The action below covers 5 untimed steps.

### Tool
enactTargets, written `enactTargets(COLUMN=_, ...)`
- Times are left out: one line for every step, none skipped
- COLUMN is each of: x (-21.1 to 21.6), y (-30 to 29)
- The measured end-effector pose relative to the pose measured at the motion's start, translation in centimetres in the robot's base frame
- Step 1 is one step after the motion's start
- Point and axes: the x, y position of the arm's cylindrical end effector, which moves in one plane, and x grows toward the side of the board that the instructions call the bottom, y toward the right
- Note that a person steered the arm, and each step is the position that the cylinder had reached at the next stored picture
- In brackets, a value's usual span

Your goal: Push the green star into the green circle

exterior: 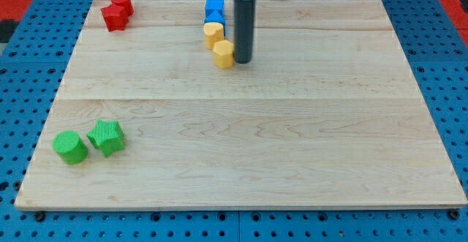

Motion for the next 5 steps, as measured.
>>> enactTargets(x=-0.3, y=-1.5)
enactTargets(x=1.3, y=-1.7)
enactTargets(x=8.7, y=-4.0)
enactTargets(x=16.7, y=-10.9)
enactTargets(x=17.6, y=-15.7)
